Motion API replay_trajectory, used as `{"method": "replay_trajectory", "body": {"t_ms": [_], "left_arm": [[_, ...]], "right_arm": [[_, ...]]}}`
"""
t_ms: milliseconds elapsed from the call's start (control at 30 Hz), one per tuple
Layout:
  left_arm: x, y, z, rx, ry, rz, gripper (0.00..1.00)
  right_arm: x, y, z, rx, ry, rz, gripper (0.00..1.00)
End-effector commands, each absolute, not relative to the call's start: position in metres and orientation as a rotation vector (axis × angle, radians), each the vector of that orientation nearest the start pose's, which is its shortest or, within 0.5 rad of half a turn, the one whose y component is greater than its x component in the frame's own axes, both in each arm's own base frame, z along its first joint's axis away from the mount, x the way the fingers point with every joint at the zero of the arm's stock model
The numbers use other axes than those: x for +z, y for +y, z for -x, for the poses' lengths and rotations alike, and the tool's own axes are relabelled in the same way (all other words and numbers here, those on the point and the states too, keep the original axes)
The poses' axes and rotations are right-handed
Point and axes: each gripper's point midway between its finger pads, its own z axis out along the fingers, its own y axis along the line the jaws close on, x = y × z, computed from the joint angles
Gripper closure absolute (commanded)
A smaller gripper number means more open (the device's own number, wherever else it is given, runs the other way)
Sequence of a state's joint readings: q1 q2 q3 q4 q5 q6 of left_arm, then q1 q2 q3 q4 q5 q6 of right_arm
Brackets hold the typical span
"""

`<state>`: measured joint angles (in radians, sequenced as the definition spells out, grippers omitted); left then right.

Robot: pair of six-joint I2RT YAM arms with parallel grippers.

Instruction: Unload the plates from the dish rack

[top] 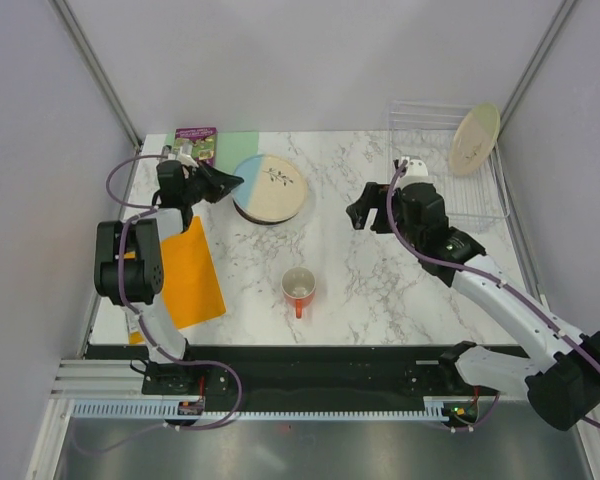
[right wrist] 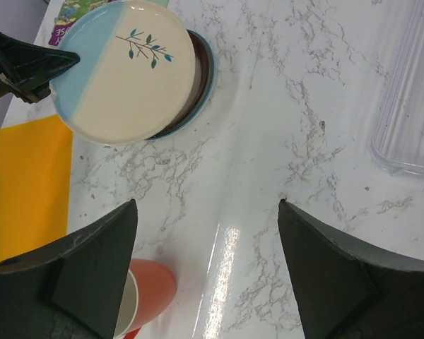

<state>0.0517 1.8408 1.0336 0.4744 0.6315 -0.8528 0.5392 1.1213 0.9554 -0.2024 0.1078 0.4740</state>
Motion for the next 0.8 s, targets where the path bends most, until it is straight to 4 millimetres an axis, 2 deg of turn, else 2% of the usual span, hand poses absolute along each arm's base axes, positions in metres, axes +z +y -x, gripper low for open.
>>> {"method": "replay_trajectory", "body": {"t_ms": [0, 67, 333, 767], "left_arm": [[0.217, -0.106, -0.514, -1.287, 1.714, 0.347, 0.98], [0.218, -0.104, -0.520, -1.285, 1.710, 0.344, 0.98], [0.187, -0.097, -0.534, -1.274, 1.740, 0.401, 0.98], [0.138, -0.094, -0.527, -1.260, 1.790, 0.477, 0.98]], "right_arm": [[0.248, 0.191, -0.335, 0.524, 1.957, 0.023, 0.13], [0.242, 0.190, -0.338, 0.509, 1.972, 0.023, 0.13], [0.226, 0.183, -0.350, 0.488, 2.002, 0.009, 0.13], [0.216, 0.179, -0.355, 0.492, 2.021, -0.006, 0.13]]}}
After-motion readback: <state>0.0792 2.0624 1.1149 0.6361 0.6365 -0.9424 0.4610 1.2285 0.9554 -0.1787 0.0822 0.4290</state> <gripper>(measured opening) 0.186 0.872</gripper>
